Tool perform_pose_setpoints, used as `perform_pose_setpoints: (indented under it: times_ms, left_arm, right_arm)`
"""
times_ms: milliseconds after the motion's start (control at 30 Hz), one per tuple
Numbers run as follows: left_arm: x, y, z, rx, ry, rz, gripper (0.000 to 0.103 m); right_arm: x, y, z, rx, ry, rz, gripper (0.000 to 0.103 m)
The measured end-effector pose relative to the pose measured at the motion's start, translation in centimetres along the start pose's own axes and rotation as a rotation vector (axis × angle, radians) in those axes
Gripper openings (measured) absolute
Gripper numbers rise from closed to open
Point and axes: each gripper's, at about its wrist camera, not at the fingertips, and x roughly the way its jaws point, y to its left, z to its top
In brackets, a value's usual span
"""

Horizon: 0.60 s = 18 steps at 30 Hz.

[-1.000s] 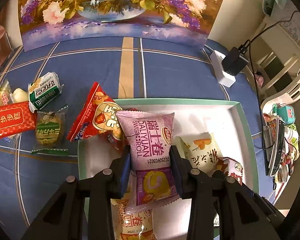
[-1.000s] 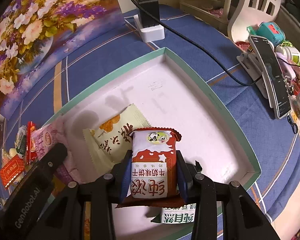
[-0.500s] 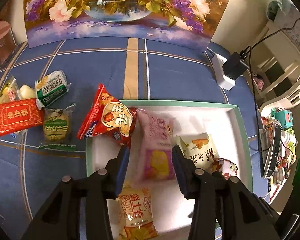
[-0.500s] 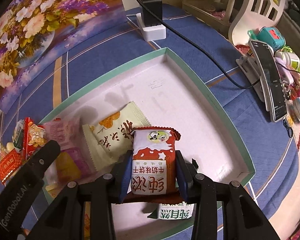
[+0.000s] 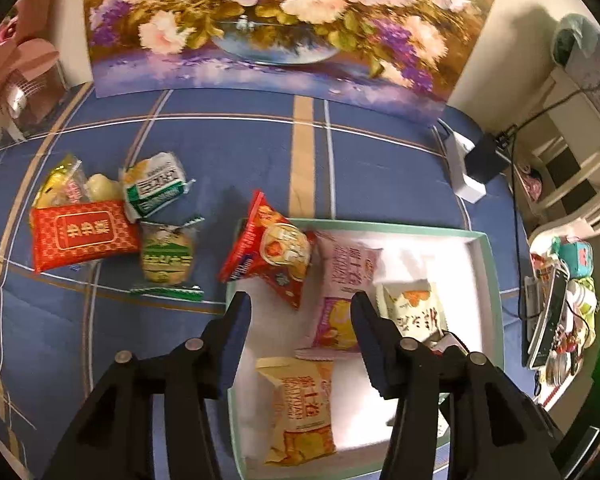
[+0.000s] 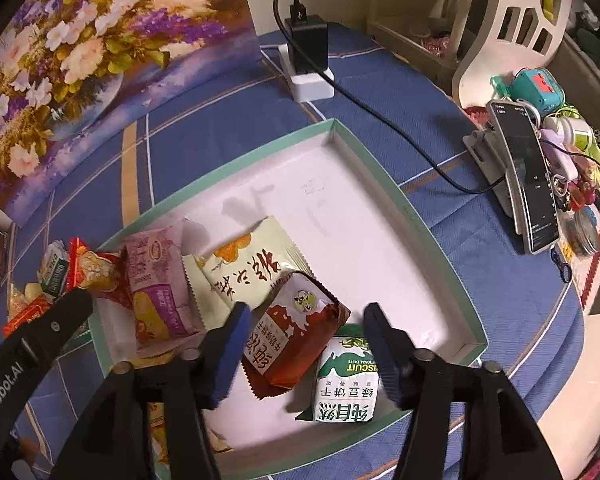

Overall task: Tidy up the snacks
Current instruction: 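Open both grippers and move them back toward the snack pile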

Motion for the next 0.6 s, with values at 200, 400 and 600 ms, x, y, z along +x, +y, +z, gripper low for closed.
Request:
perform_pose_setpoints:
  times_ms: [200,400,600]
  left_arm:
    - [0.3,1.3,0.3,-0.028,-0.024,0.079,0.078]
    - [0.9,2.5,0.4,-0.056,-0.029,0.116,0.092]
    - [1.8,3.0,0.3,-0.051,-0.016,0.137,0.099]
  right_arm:
    - [0.4,0.3,-0.1,0.005,-0.004,0.020,0.088]
    - [0.8,0.1,-0.2,0.025,0.000,0.038,0.103]
    - [1.1,0.3,-0.2,0.015,0.005,0.032,0.103]
